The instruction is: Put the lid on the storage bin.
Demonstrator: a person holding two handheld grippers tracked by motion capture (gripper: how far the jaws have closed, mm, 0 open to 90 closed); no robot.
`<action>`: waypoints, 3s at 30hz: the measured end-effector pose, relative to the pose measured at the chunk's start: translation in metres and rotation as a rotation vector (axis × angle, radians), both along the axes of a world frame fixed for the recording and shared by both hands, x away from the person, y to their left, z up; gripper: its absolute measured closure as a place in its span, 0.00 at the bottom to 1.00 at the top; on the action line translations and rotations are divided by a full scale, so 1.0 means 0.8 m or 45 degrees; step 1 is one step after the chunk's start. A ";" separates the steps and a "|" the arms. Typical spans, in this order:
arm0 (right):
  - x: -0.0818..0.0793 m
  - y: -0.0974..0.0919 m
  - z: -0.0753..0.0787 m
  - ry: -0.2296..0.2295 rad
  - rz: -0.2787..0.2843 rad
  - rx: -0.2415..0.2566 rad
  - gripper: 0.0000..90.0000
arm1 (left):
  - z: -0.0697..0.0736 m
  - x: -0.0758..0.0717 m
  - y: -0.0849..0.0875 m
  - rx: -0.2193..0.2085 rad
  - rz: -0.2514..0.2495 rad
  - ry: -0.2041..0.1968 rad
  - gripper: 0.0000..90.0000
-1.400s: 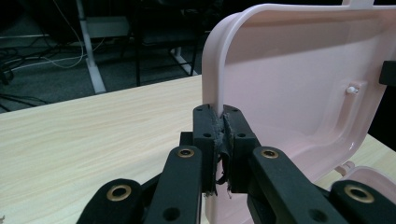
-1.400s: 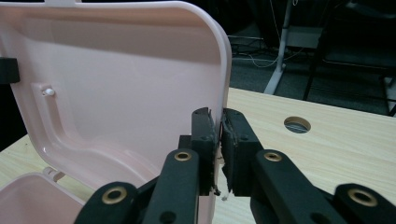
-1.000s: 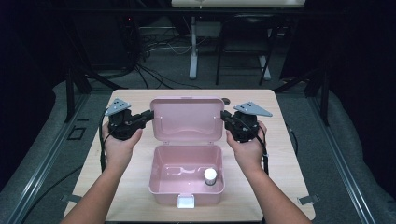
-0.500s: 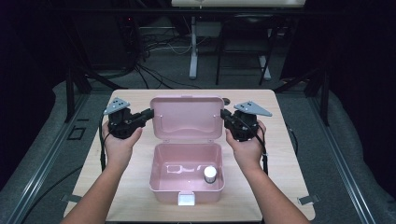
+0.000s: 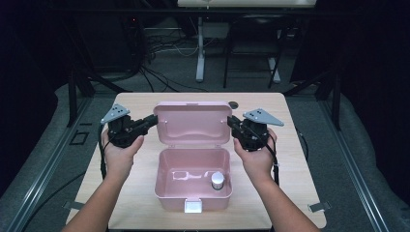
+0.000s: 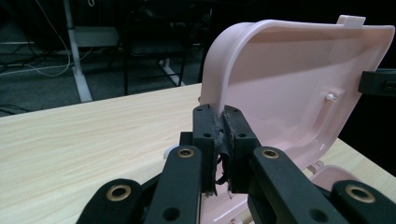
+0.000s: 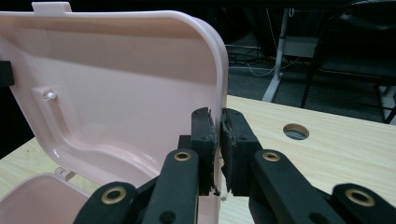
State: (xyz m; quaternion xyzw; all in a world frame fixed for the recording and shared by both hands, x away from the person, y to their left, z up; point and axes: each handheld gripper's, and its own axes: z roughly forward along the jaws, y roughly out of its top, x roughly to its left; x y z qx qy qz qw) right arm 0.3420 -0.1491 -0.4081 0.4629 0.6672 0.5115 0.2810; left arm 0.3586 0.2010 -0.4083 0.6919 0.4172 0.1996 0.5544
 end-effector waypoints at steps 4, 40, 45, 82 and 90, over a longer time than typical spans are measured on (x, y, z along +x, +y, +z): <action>-0.005 -0.002 0.002 0.000 0.012 -0.008 0.93 | 0.000 -0.001 0.000 0.007 -0.012 -0.003 0.95; -0.029 -0.003 0.003 -0.037 0.047 -0.020 0.89 | 0.005 -0.023 0.006 0.024 -0.066 -0.026 0.93; -0.034 -0.004 0.003 -0.035 0.053 -0.023 0.89 | 0.005 -0.028 0.006 0.026 -0.074 -0.030 0.92; -0.064 -0.010 0.001 -0.021 0.120 -0.003 0.85 | 0.005 -0.065 0.008 0.055 -0.126 -0.049 0.87; -0.071 -0.011 -0.002 -0.020 0.136 0.009 0.84 | 0.007 -0.074 0.009 0.072 -0.138 -0.049 0.85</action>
